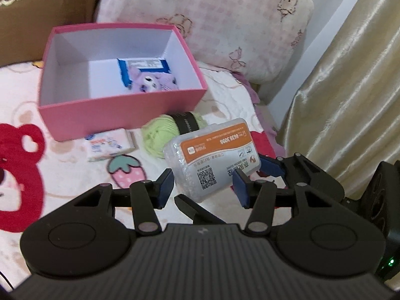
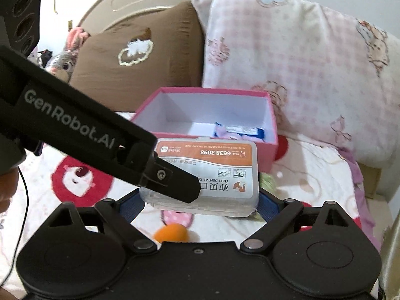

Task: Organize objects
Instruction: 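Carry the clear card box into the pink box and lower it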

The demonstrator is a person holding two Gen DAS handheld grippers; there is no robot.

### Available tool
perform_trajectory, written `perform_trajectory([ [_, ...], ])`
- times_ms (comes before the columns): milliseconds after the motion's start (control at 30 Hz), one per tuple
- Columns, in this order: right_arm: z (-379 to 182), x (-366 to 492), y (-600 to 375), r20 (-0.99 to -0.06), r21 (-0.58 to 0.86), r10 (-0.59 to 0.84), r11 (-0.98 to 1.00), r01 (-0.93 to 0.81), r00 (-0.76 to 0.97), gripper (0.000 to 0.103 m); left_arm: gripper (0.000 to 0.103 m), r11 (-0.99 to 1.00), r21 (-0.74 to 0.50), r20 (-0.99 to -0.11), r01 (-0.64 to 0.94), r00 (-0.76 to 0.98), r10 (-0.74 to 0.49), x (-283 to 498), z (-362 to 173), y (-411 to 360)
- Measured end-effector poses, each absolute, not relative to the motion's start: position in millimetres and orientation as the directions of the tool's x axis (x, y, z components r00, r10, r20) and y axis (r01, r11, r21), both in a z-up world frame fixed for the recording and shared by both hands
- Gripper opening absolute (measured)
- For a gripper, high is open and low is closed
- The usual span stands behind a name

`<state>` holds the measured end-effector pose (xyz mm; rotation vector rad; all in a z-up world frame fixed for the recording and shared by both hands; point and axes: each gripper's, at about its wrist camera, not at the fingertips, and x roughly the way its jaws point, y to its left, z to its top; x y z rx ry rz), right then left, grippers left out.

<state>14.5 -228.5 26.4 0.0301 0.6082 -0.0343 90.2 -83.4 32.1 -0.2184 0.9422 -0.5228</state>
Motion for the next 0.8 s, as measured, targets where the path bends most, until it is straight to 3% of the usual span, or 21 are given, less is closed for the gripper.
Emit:
perform_trajectory([
  [800,75,134,-205,-0.571,-0.022,0.170,0.975,-0.222,0.803,0.097,0.052,0.914,-0.349,-0.673,0.207,0.623,-0.398,166,73,-18],
])
